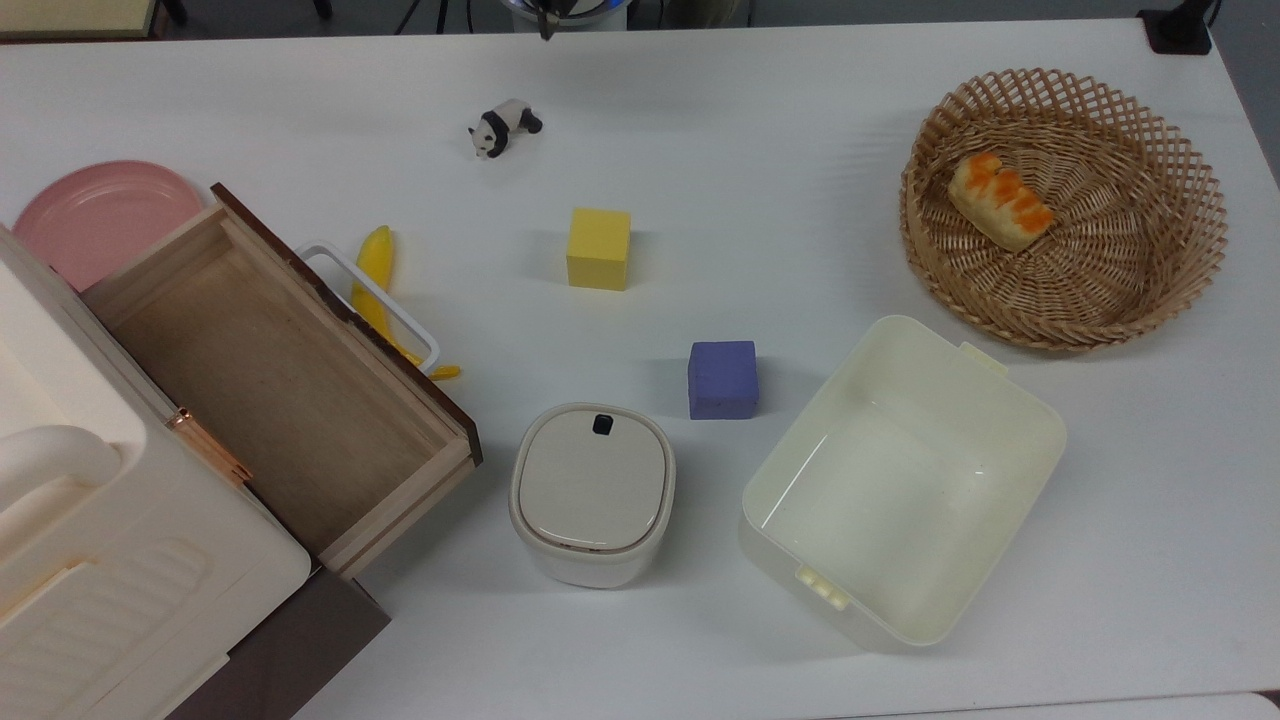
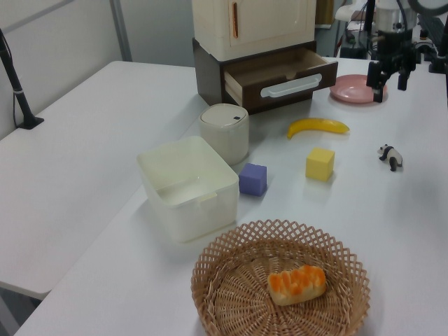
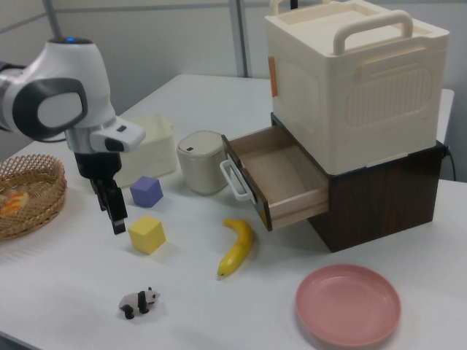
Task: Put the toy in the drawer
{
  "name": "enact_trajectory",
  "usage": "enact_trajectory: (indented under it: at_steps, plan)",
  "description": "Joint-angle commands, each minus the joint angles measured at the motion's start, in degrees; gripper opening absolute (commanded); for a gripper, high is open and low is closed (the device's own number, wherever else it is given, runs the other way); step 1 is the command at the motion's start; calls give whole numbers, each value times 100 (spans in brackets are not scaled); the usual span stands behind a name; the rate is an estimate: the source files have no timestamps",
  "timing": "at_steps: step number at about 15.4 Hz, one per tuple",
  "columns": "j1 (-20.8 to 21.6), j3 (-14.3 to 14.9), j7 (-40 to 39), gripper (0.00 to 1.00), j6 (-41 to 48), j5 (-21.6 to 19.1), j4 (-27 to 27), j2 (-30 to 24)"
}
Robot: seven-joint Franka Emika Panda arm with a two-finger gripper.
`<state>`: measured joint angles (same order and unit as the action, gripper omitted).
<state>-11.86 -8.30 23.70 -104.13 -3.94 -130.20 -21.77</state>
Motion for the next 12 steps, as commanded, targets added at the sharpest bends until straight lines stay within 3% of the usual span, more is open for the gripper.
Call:
enact_trajectory:
  at_steps: [1,12]
  plan:
    - [-97,-31,-392,100,-713,-124,-620,-117]
    - [-299,-49,-849,100,-2067,-107,-1859,-21]
